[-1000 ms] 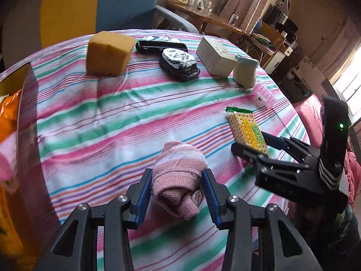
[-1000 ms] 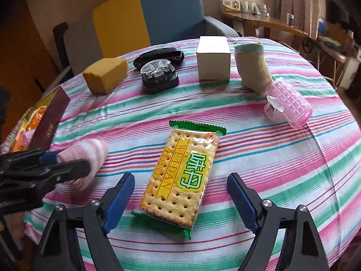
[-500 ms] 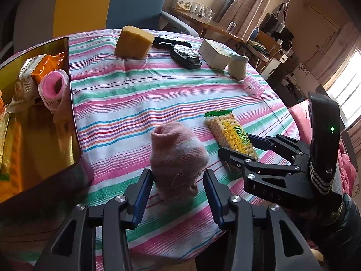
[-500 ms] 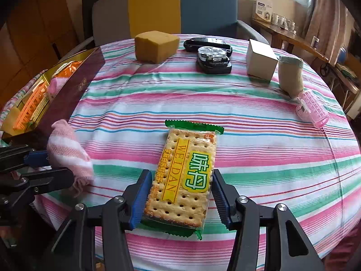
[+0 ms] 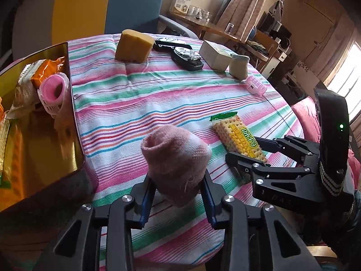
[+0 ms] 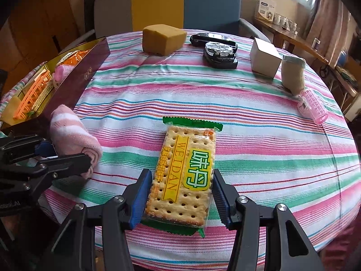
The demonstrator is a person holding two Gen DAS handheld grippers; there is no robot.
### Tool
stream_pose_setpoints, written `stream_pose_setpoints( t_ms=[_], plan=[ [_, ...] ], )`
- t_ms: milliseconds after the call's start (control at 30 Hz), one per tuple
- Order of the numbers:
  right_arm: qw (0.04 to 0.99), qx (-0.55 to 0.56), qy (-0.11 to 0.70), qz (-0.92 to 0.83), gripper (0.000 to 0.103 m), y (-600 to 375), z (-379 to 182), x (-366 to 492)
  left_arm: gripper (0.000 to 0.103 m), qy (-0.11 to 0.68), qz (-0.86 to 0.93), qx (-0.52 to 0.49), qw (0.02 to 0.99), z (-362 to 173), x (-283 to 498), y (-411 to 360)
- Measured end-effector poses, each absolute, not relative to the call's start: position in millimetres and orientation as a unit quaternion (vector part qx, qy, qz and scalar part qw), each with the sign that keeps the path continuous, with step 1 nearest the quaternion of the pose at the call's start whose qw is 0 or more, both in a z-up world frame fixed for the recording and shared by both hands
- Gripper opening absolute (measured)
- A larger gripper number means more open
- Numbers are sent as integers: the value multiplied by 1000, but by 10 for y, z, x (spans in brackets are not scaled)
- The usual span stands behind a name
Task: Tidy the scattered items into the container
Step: 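Lift the pink sock with the left tool while the right tool lifts the cracker pack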
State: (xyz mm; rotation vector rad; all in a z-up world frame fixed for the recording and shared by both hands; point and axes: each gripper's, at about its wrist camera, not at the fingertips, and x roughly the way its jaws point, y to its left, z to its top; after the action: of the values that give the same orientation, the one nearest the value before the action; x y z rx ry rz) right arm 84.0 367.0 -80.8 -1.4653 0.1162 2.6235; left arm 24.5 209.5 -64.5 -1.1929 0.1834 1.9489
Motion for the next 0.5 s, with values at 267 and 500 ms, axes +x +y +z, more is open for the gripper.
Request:
stream_pose_setpoints(
  t_ms=[267,500],
  plan=[
    [80,-477,31,875,51,3582,-792,871,38,78,784,-464,405,-562,325,1992],
    [74,-469,36,879,51,3565,-782,940,37,80,791,-444,412,-445,449,1985]
  ],
)
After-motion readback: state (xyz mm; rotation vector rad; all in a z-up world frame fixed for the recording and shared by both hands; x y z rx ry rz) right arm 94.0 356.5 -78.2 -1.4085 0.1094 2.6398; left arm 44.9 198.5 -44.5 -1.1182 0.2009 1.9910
